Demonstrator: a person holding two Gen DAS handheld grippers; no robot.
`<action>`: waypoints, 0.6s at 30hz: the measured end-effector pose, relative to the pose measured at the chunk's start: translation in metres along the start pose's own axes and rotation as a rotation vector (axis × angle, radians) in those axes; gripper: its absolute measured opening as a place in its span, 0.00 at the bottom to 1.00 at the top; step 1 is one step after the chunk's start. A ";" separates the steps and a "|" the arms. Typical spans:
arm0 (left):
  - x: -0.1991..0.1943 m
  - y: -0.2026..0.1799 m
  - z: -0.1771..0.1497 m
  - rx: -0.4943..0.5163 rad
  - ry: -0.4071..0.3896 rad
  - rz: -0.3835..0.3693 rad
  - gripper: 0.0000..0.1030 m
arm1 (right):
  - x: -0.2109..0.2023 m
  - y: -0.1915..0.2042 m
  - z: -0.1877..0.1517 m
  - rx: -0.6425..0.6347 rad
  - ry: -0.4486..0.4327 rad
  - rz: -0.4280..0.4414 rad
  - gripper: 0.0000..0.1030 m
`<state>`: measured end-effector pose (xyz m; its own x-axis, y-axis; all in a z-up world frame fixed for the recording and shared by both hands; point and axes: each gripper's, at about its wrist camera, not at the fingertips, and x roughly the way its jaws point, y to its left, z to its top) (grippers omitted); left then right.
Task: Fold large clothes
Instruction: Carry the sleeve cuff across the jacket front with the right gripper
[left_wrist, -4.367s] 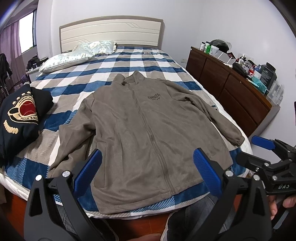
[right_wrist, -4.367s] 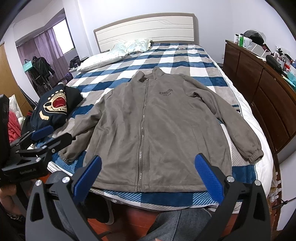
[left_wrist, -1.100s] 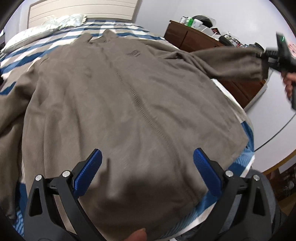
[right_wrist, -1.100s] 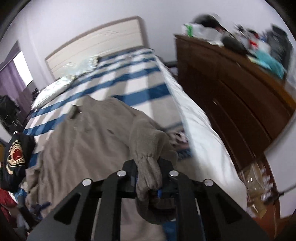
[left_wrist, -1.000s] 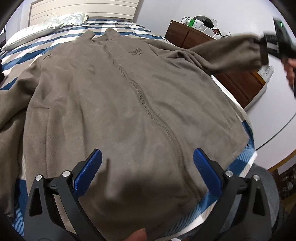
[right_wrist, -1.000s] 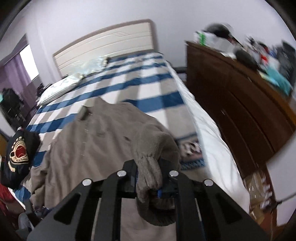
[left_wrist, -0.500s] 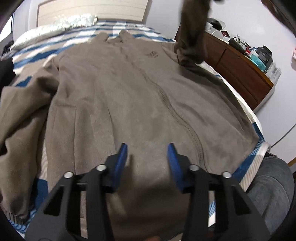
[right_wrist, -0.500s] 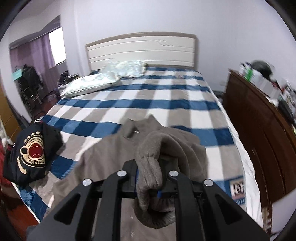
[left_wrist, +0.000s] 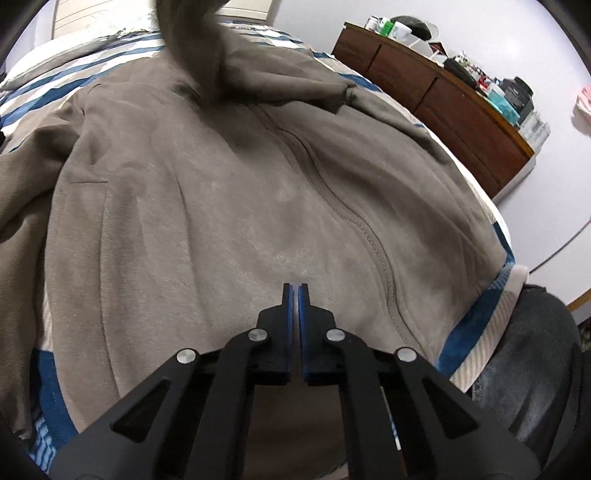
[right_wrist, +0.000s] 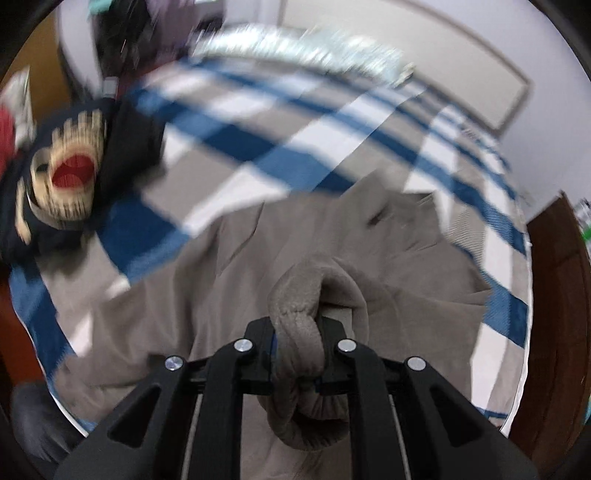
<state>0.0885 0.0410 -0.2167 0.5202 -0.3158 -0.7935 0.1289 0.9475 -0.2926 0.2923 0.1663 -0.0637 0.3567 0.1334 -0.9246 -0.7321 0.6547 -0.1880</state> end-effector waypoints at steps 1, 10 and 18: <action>0.002 -0.001 0.000 0.003 0.007 -0.001 0.03 | 0.018 0.008 0.001 -0.021 0.042 0.000 0.14; 0.016 -0.006 0.006 -0.002 0.028 0.000 0.02 | 0.128 0.059 -0.010 -0.022 0.180 0.032 0.18; 0.023 -0.009 0.009 -0.006 0.030 0.020 0.00 | 0.085 0.037 -0.033 -0.004 0.039 0.222 0.59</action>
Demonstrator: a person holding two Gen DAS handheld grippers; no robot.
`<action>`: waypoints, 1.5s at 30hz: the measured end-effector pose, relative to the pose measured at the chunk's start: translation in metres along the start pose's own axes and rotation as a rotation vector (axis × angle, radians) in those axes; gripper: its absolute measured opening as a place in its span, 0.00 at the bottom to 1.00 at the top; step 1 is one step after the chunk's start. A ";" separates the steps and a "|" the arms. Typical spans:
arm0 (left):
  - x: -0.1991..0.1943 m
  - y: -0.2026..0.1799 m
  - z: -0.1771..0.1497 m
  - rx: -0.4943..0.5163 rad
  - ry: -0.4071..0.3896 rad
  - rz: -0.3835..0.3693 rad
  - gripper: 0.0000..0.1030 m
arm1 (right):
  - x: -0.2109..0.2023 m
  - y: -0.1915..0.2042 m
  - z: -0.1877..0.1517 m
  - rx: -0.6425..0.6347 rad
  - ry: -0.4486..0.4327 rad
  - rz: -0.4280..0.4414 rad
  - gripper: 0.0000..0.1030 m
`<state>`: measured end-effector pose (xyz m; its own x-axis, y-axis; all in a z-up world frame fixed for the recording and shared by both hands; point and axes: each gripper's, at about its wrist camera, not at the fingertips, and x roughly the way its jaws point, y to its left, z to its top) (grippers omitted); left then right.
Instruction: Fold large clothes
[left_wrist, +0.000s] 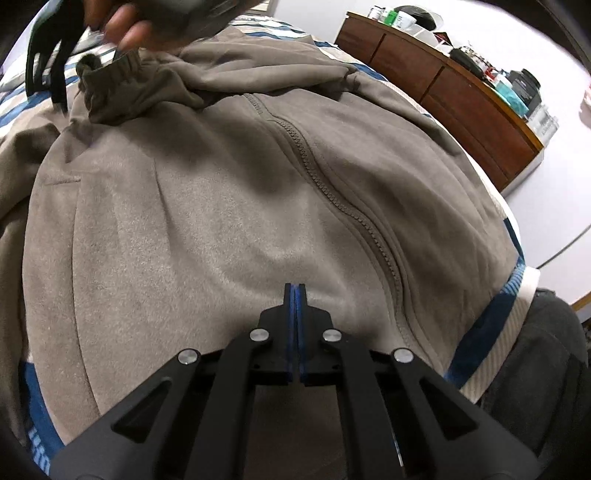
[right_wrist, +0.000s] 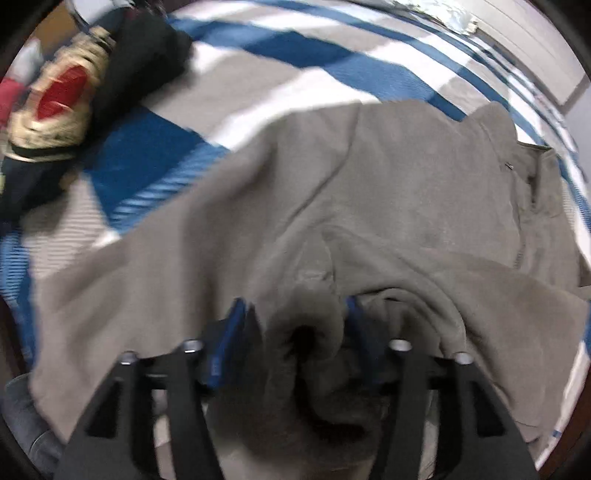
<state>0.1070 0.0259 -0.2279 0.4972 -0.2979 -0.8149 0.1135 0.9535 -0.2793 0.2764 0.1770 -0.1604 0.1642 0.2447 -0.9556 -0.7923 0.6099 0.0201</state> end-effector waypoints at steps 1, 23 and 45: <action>0.001 -0.001 0.001 0.003 -0.001 0.004 0.00 | -0.018 -0.005 -0.006 0.004 -0.035 0.019 0.59; 0.019 0.004 0.006 -0.025 -0.020 0.040 0.00 | -0.009 -0.317 -0.185 0.834 -0.151 -0.103 0.00; 0.016 0.020 -0.002 -0.013 -0.025 -0.009 0.01 | -0.098 -0.195 -0.269 0.742 -0.146 0.031 0.00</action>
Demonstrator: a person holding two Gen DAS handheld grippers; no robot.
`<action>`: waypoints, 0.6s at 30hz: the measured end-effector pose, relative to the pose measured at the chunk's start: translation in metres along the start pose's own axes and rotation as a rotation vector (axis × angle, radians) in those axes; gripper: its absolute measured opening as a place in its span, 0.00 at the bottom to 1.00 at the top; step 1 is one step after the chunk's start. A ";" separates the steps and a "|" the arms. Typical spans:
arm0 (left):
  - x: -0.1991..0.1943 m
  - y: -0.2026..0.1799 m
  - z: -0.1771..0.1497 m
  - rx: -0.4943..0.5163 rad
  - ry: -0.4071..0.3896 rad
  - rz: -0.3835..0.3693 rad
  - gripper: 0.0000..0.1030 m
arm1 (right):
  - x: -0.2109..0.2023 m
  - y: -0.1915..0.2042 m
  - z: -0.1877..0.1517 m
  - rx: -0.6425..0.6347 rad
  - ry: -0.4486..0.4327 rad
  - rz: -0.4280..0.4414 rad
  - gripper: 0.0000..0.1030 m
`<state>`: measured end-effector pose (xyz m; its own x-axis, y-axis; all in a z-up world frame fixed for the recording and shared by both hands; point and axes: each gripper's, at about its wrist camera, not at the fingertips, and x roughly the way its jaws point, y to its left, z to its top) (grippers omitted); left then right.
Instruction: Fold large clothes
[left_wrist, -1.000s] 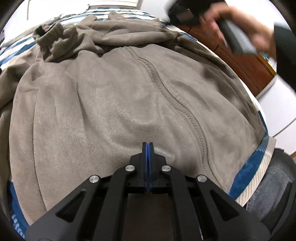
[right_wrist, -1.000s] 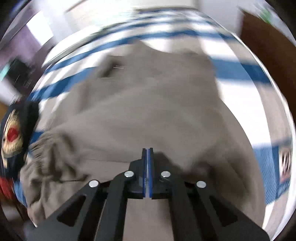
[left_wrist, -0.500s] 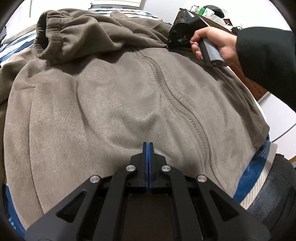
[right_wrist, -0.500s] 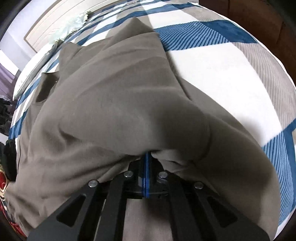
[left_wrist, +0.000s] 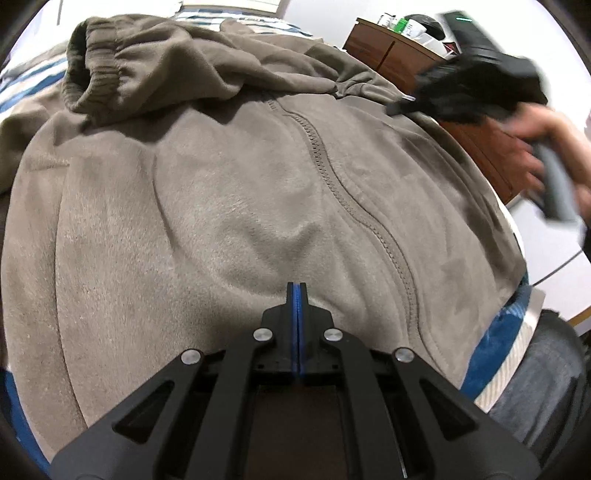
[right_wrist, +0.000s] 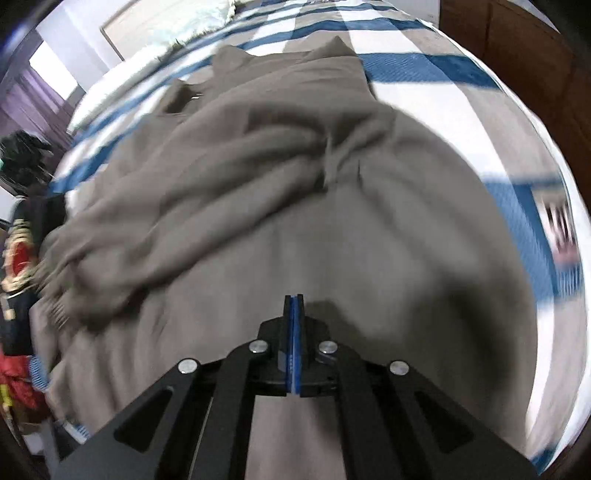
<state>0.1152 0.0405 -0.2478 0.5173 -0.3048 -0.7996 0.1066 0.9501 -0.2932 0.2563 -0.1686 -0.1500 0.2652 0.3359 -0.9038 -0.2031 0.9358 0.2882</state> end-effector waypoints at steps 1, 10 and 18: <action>0.001 -0.001 0.002 0.008 -0.003 0.003 0.01 | -0.010 0.005 -0.023 -0.003 0.007 0.028 0.00; -0.003 -0.003 0.002 0.043 -0.038 0.025 0.02 | -0.055 -0.031 -0.163 0.066 -0.020 -0.032 0.00; -0.016 0.008 -0.008 0.011 -0.045 -0.038 0.02 | -0.013 -0.089 -0.185 0.238 -0.013 0.030 0.00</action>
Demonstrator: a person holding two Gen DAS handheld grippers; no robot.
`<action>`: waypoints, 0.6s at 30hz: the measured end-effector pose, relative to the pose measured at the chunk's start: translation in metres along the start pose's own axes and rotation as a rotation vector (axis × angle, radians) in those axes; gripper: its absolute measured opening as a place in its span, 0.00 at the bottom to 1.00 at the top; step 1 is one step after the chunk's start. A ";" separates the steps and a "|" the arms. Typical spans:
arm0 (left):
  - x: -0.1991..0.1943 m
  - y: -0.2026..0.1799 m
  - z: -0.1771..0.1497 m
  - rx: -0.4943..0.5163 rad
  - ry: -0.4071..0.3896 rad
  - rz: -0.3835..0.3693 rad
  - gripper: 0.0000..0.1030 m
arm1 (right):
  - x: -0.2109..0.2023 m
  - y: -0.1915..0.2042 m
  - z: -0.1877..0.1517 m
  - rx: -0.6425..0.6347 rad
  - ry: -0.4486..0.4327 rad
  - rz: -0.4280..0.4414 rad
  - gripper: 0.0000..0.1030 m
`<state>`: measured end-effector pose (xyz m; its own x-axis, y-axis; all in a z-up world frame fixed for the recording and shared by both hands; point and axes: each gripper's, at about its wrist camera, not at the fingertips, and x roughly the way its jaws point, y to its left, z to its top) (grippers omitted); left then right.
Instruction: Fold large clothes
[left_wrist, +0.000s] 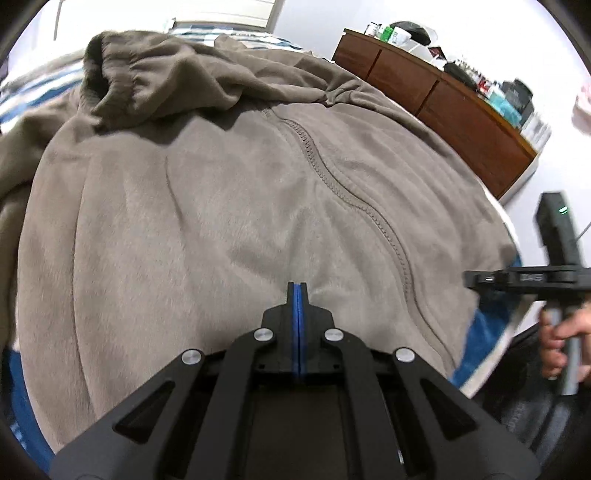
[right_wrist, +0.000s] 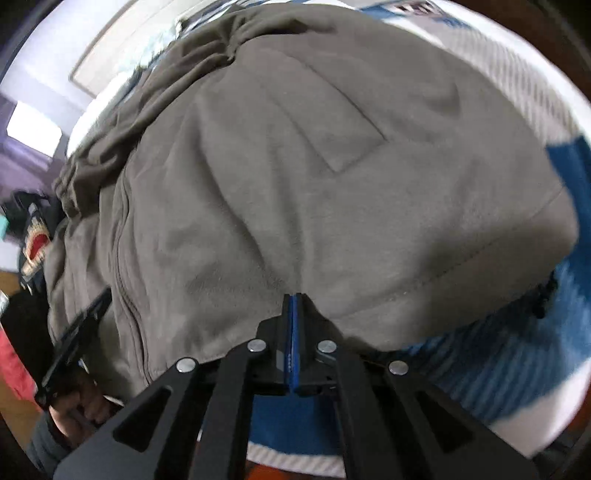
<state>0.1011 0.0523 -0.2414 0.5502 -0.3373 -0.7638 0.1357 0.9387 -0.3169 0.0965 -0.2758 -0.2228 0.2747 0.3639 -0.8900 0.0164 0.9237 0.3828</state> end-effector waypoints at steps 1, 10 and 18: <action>-0.003 0.003 0.000 -0.007 0.010 -0.004 0.02 | 0.002 -0.001 0.001 -0.006 -0.001 0.010 0.00; -0.094 0.039 0.003 0.011 -0.030 0.171 0.39 | 0.002 -0.009 0.005 0.046 -0.020 0.084 0.00; -0.168 0.109 0.003 0.013 -0.074 0.361 0.63 | 0.003 -0.010 0.005 0.035 -0.032 0.105 0.00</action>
<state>0.0260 0.2115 -0.1454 0.6224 0.0212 -0.7824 -0.0682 0.9973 -0.0272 0.1015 -0.2844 -0.2276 0.3076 0.4543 -0.8360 0.0192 0.8755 0.4828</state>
